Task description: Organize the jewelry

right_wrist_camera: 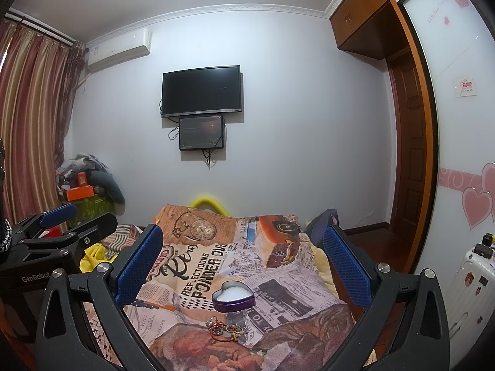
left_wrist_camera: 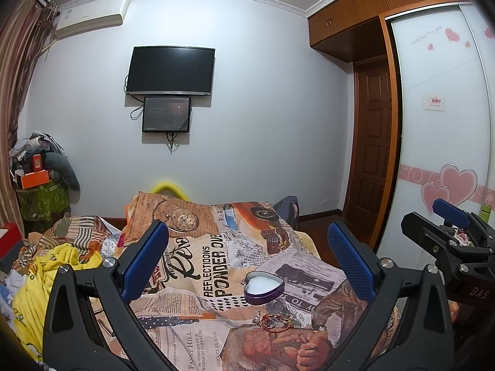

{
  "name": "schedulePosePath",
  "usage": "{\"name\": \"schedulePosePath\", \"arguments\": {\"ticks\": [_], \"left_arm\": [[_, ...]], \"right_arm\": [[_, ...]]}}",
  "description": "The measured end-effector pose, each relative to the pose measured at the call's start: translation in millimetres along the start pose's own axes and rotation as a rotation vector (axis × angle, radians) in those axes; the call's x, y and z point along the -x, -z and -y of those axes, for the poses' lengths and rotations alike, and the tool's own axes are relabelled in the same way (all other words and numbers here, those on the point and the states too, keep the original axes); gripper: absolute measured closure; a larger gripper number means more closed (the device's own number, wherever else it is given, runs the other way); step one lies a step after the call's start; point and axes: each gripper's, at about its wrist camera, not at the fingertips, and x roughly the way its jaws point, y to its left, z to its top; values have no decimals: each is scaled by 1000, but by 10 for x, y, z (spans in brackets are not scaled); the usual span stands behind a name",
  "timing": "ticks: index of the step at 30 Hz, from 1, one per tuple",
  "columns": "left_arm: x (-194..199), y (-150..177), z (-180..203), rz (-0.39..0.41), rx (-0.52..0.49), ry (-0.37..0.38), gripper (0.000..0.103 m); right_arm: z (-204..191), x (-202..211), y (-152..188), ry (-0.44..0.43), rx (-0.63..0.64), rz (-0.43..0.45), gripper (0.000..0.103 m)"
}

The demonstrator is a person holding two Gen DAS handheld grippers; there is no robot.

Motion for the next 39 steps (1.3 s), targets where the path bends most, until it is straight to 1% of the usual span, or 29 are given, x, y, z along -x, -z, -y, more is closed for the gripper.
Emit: {"name": "schedulePosePath", "arguments": {"ticks": [31, 39], "left_arm": [[-10, 18, -12, -6, -2, 1, 0], [-13, 38, -25, -8, -5, -2, 0]], "right_arm": [[-28, -6, 38, 0, -2, -8, 0], [-54, 5, 100, -1, -9, -13, 0]]}}
